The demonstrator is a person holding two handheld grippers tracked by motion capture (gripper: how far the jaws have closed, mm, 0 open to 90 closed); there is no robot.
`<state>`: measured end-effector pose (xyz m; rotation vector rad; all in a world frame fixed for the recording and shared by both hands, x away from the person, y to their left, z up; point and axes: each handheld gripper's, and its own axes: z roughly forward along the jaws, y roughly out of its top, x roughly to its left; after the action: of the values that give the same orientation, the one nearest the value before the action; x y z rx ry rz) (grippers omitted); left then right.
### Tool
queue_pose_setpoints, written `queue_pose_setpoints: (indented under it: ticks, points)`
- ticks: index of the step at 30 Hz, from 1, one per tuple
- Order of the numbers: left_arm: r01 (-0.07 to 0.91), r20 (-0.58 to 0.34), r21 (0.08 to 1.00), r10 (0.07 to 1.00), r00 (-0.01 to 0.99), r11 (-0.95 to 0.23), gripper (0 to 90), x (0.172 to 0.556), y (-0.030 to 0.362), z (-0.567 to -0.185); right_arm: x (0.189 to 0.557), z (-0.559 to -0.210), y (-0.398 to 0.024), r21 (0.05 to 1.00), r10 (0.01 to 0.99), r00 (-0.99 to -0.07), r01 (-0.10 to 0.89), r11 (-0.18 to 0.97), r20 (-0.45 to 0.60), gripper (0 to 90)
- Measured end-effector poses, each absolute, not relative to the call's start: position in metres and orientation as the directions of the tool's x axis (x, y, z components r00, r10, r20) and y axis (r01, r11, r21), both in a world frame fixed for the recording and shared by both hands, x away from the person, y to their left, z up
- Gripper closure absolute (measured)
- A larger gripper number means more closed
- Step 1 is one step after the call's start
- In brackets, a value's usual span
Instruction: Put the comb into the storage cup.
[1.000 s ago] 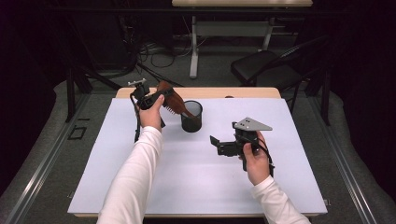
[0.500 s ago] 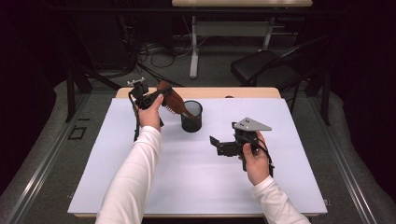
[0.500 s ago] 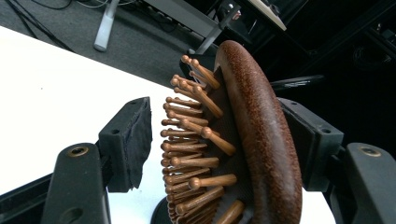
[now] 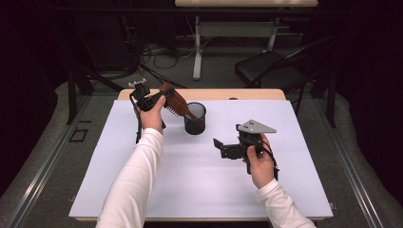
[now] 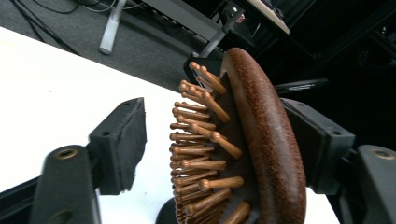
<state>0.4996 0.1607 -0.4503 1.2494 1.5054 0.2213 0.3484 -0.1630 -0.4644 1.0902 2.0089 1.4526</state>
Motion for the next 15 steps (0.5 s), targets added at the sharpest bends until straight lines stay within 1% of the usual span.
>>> queue_pose_setpoints:
  ticks: [3,7,9,14,15]
  points:
    - [0.575,-0.615,0.692,0.774,0.153,0.436,17.0,0.5001,0.1609,-0.452,0.3483,-0.4646,-0.1628,0.927,0.795,-0.599,0.346,0.144,0.1,0.0]
    - [0.578,-0.616,0.686,0.776,0.138,0.442,14.7,0.5,0.16,-0.4524,0.3485,-0.4651,-0.1623,0.927,0.794,-0.599,0.346,0.143,0.101,0.0]
    - [0.583,-0.615,0.686,0.774,0.147,0.435,12.6,0.5,0.1602,-0.4523,0.3484,-0.4651,-0.1622,0.927,0.794,-0.6,0.346,0.144,0.101,0.0]
    - [0.59,-0.628,0.684,0.758,0.178,0.429,0.3,0.4996,0.1589,-0.4507,0.3484,-0.4651,-0.1622,0.927,0.794,-0.599,0.346,0.144,0.101,0.0]
    - [0.591,-0.627,0.684,0.759,0.176,0.428,0.5,0.4996,0.1586,-0.4504,0.3484,-0.4651,-0.1621,0.927,0.794,-0.599,0.346,0.145,0.1,0.0]
